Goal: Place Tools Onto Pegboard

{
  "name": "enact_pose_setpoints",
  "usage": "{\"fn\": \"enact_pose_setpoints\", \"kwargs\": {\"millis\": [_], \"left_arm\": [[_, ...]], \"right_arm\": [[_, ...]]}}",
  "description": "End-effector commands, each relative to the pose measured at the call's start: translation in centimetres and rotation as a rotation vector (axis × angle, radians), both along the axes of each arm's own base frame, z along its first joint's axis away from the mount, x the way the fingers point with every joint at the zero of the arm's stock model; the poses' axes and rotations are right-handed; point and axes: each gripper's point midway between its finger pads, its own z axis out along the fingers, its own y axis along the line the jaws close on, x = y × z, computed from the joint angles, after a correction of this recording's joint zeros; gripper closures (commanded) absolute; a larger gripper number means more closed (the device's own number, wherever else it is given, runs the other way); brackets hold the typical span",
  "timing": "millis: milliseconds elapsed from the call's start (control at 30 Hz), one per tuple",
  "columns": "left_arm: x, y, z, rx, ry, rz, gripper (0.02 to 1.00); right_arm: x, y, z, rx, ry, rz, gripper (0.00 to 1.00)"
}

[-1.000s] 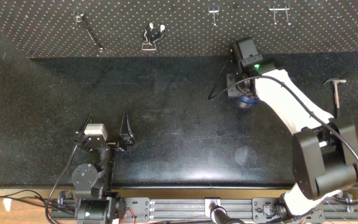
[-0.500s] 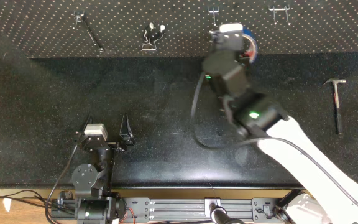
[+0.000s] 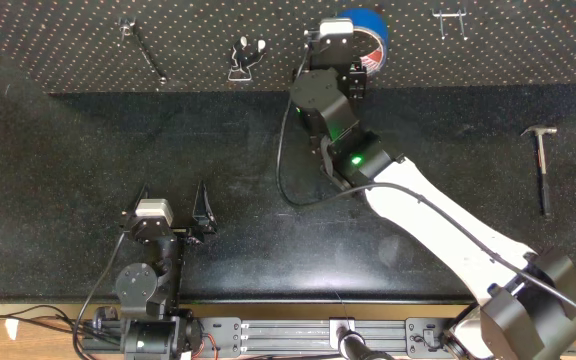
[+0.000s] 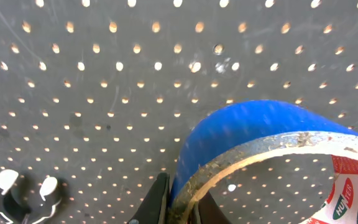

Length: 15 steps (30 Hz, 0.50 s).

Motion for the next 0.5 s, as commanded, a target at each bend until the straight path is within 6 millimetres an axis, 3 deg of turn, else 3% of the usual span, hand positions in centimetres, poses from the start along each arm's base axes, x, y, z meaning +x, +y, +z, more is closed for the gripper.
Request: {"fn": "enact_pose_setpoints", "kwargs": {"millis": [33,500], "left_arm": [[0.0,-0.1,-0.1,-0.001,0.001,-0.007,0.023],[0.0,-0.1,-0.1,-0.001,0.001,-0.007,0.023]], "right_arm": [[0.6,0.1,0.5,-0.028,-0.032,-0.011,0.925],[2.7,1.3,-1.9,-0.004,-0.047,0.004,0.925]]}}
